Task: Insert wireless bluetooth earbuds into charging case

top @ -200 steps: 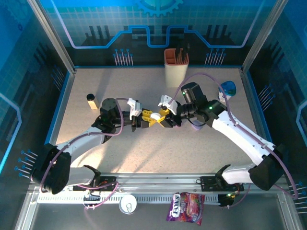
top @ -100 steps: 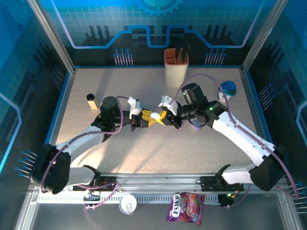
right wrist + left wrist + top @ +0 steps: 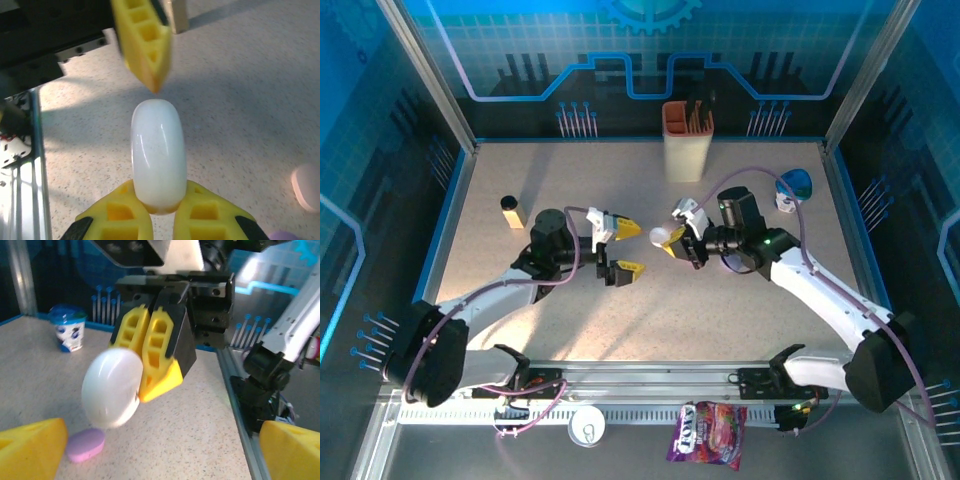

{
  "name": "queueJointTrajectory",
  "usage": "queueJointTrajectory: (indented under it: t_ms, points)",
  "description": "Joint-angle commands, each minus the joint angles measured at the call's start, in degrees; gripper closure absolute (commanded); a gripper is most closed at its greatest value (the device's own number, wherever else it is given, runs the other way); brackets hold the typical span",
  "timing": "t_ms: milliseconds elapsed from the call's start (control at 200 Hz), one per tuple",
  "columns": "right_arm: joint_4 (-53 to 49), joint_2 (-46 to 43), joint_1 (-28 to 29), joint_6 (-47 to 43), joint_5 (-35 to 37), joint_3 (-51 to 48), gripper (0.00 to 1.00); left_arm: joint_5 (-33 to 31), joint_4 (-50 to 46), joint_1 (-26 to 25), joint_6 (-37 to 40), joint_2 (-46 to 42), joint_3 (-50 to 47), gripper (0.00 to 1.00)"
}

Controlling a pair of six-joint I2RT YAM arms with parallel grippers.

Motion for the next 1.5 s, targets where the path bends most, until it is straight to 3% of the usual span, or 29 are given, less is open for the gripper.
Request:
queueJointTrajectory:
  t_ms: [0,125,380,580,775,930,1090,1306,1406,1496]
  points:
    - [6.0,-0.9,-2.8,11.8,4.9,-2.7,1.00,-9.2,-3.1,-0.2,4.6,-3.5,-2.1,0.01]
    - [6.3,0.0,-3.3,19.2,9.7,-7.9,1.00,-14.6,-11.3,-0.2,12.1,-5.5,-2.4,0.01]
    - [8.1,7.2,-2.8,31.9,8.0,-12.6,1.00,-12.9,-32.4,-1.1,29.0,-2.5,3.4,0.01]
    - [11.9,13.8,-0.7,37.6,7.1,-14.8,0.99,-11.9,-34.6,-2.1,30.3,-1.2,4.4,0.01]
    - [12.5,17.4,-0.7,37.4,8.3,-14.6,0.95,-10.0,-34.6,-2.9,29.9,-0.2,4.7,0.01]
    - [10.1,15.5,-1.5,34.6,10.0,-13.7,0.73,-9.8,-34.0,-2.9,28.7,0.6,4.8,0.01]
    - [6.4,9.4,-4.9,30.5,11.4,-13.0,0.46,-15.3,-33.3,-2.4,25.3,0.3,4.9,0.01]
    - [3.3,0.3,-11.9,21.7,14.7,-10.5,0.23,-30.8,-28.2,-0.8,16.1,-1.0,3.6,0.01]
    - [4.4,-3.5,-13.6,15.9,19.9,-9.9,0.11,-38.9,-27.2,1.0,10.3,-3.3,2.6,0.01]
    - [7.0,-5.3,-13.9,9.7,29.3,-10.2,0.01,-46.4,-24.7,2.5,6.9,-6.4,-0.4,0.01]
